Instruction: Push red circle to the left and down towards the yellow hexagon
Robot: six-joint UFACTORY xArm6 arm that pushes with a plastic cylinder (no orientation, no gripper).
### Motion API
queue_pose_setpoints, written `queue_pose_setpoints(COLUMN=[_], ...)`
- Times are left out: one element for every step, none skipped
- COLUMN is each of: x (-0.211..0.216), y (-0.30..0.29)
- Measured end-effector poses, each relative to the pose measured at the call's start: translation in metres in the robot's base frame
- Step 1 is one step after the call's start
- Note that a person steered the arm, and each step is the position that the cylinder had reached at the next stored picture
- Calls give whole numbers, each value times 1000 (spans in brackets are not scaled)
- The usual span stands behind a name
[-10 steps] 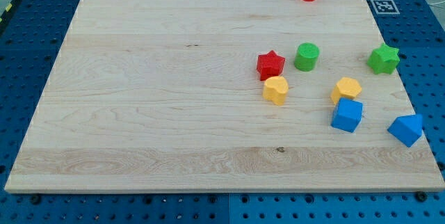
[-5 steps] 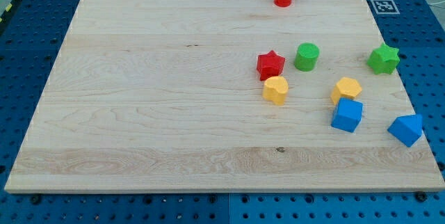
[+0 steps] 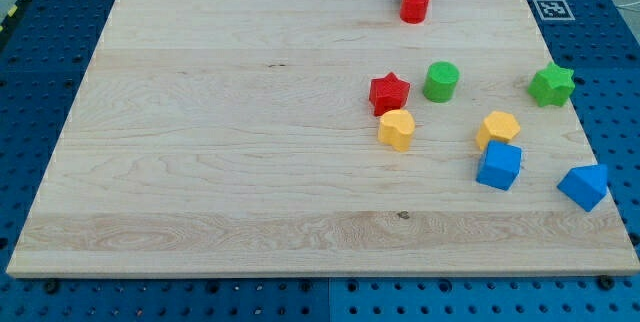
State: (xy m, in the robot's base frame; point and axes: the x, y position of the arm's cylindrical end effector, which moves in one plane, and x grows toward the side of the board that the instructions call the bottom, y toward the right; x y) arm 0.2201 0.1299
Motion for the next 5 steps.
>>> queue_pose_setpoints(x=[0, 7, 21, 21, 20], y=[1, 1, 1, 1, -10])
